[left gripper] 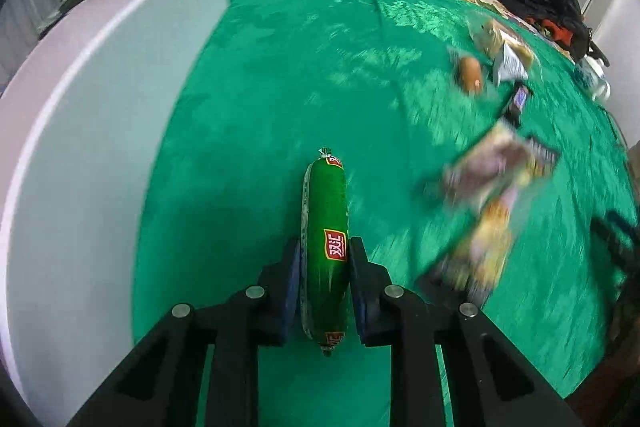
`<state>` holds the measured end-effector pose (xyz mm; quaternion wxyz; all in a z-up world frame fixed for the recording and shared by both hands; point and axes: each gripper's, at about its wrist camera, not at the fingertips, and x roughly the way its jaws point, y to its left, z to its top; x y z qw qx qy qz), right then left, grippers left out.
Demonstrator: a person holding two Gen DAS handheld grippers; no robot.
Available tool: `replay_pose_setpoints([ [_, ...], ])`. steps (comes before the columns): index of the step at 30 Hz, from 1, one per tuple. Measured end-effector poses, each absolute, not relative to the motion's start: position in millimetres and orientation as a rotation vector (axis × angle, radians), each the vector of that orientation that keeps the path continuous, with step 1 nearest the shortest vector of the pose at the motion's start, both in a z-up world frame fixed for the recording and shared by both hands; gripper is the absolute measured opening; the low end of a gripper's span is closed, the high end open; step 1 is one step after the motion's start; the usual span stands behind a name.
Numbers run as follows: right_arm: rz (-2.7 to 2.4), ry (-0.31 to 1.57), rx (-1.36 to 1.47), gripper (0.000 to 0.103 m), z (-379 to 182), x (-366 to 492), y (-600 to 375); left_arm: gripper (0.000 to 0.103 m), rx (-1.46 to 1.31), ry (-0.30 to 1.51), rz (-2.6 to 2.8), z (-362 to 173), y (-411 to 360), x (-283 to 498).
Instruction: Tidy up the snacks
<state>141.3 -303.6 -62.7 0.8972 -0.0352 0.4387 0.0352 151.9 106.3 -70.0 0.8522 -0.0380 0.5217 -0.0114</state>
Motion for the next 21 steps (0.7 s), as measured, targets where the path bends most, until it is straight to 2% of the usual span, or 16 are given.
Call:
replay_pose_setpoints([
  [3, 0.069, 0.909, -0.077, 0.088, -63, 141, -304, 0.025, -0.074, 1.062, 0.003, -83, 105, 140],
  [5, 0.058, 0.912, -0.072, 0.088, -63, 141, -303, 0.040, -0.052, 1.042, 0.014, -85, 98, 140],
  [6, 0.036, 0.933, -0.069, 0.088, -62, 141, -301, 0.054, -0.036, 1.035, 0.015, -86, 94, 140],
  [7, 0.018, 0.959, -0.058, 0.088, -61, 141, -299, 0.057, -0.025, 1.027, 0.012, -87, 91, 138],
  [12, 0.141, 1.072, 0.216, 0.086, -43, 138, -240, 0.057, -0.030, 0.986, 0.008, -90, 93, 132],
  [15, 0.282, 1.096, 0.291, 0.085, -27, 148, -171, 0.059, -0.017, 0.958, 0.002, -90, 95, 126],
  [18, 0.325, 1.102, 0.252, 0.085, -25, 164, -113, 0.064, -0.020, 0.939, 0.002, -92, 98, 120],
  [19, 0.303, 1.136, 0.197, 0.083, -33, 171, -95, 0.066, -0.022, 0.935, 0.002, -92, 99, 119],
  [21, 0.250, 1.226, 0.108, 0.058, -54, 177, -76, 0.068, -0.023, 0.931, -0.001, -93, 100, 118],
])
